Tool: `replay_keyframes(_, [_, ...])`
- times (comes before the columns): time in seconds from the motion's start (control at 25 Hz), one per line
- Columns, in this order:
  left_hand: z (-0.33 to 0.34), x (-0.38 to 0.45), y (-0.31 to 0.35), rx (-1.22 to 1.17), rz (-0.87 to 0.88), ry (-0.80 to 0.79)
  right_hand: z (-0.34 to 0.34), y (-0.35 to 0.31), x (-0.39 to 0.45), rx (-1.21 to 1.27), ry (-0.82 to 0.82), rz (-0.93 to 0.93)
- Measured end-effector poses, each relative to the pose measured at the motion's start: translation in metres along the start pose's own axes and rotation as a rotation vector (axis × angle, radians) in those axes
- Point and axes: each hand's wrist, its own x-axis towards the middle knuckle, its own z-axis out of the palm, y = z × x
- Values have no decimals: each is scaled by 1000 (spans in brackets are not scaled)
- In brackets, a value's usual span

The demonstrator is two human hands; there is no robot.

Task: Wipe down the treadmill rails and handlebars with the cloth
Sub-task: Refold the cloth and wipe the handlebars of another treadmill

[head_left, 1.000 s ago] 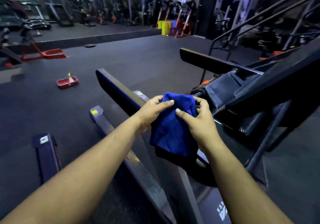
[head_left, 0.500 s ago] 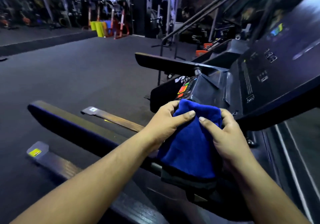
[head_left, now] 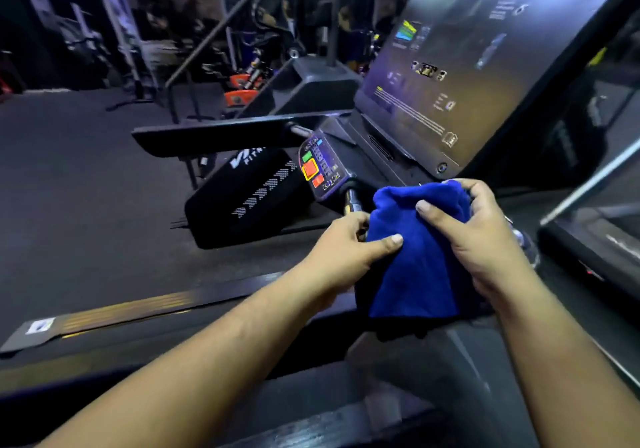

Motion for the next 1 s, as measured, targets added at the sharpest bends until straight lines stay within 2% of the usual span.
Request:
replay_keyframes(0.12, [-2, -19, -3, 122, 39, -59, 4, -7, -35, -270, 150, -25])
replay_keyframes(0.24, [-6, -32, -11, 552, 163, -54, 10, 9, -54, -611, 282, -45])
replay_keyframes(0.36, [-18, -48, -24, 873, 316, -25, 35, 46, -72, -1009, 414, -62])
replay_keyframes(0.4, [-26, -54, -29, 1009, 375, -20, 49, 58, -78, -998, 468, -130])
replay_keyframes(0.52, [-71, -74, -44, 1385, 472, -38, 91, 75, -97, -605, 481, -210])
replay_keyframes(0.56, [-91, -83, -47, 1433, 486, -55, 99, 77, -108, -580, 411, -178])
replay_keyframes(0.6, [-110, -91, -47, 1472, 487, -73, 101, 80, -119, -656, 321, -202])
replay_keyframes(0.68, [-145, -100, -49, 1538, 420, -171, 89, 83, -123, -954, 113, -302])
replay_keyframes(0.72, [-158, -104, -53, 1537, 375, -234, 77, 84, -115, -1081, 51, -286])
replay_keyframes(0.76, [-168, -108, -57, 1520, 348, -278, 71, 83, -103, -1153, 64, -197])
replay_keyframes(0.88, [-169, -111, -62, 1415, 337, -387, 74, 70, -77, -1020, 383, 265])
replay_keyframes(0.92, [-170, -110, -62, 1371, 330, -431, 96, 66, -83, -975, 439, 309])
replay_keyframes(1.0, [-173, -106, -59, 1276, 304, -519, 151, 66, -113, -939, 460, 214])
